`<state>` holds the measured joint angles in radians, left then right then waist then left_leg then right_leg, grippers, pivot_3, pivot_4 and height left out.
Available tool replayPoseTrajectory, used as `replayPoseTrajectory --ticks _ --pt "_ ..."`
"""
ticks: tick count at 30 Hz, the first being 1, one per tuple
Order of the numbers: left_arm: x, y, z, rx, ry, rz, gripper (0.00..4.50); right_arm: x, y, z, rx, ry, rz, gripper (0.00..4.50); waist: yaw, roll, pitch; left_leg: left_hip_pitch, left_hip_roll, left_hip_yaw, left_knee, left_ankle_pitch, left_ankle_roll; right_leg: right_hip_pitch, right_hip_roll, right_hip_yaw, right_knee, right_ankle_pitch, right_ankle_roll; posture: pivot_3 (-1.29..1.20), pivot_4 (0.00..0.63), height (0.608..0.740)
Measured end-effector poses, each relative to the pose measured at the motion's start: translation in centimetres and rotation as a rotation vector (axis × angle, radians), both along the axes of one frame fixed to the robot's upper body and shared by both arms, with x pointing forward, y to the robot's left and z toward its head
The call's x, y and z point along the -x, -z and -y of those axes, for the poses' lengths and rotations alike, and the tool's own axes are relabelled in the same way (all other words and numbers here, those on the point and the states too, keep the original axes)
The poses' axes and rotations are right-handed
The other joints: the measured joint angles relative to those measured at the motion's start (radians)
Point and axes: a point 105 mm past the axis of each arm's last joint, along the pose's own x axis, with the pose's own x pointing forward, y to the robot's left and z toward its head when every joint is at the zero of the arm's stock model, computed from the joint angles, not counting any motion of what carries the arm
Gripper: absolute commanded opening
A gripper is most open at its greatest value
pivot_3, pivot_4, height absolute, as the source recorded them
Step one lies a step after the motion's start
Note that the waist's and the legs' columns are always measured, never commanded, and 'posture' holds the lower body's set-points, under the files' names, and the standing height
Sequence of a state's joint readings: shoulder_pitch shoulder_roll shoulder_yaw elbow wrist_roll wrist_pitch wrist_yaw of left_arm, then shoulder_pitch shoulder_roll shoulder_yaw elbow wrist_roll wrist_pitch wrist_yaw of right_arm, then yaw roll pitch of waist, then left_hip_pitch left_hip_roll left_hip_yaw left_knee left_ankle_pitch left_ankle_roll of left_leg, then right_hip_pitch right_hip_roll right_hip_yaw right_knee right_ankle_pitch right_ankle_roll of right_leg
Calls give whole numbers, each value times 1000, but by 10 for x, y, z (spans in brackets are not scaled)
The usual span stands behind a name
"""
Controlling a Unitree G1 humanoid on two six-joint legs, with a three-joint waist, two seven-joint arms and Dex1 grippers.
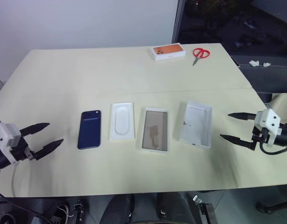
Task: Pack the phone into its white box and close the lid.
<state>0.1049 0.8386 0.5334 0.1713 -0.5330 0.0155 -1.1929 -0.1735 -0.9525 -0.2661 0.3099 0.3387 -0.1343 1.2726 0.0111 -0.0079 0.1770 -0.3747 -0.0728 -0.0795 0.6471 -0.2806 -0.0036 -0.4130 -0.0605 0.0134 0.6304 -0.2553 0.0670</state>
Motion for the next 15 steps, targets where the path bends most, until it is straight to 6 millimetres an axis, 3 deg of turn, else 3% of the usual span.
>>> replayPoseTrajectory --ticks 4,10,15 --pt "-7 0 17 86 -10 -48 4457 -10 -13 -17 -27 -12 45 4500 -2 0 0 0 0 0 0 0 0 0 0 0 0 1 2 0 150 740" --pt "-36 4 66 168 -44 -59 4457 -17 -28 -77 -65 -149 125 4500 4 0 0 0 0 -1 1 0 0 0 1 0 1 3 5 0 150 740" --pt "-62 3 107 208 -85 -158 4457 -24 -40 -141 -116 -243 187 4500 -1 0 0 -1 -1 -1 1 0 0 -1 1 0 1 5 8 0 150 740"
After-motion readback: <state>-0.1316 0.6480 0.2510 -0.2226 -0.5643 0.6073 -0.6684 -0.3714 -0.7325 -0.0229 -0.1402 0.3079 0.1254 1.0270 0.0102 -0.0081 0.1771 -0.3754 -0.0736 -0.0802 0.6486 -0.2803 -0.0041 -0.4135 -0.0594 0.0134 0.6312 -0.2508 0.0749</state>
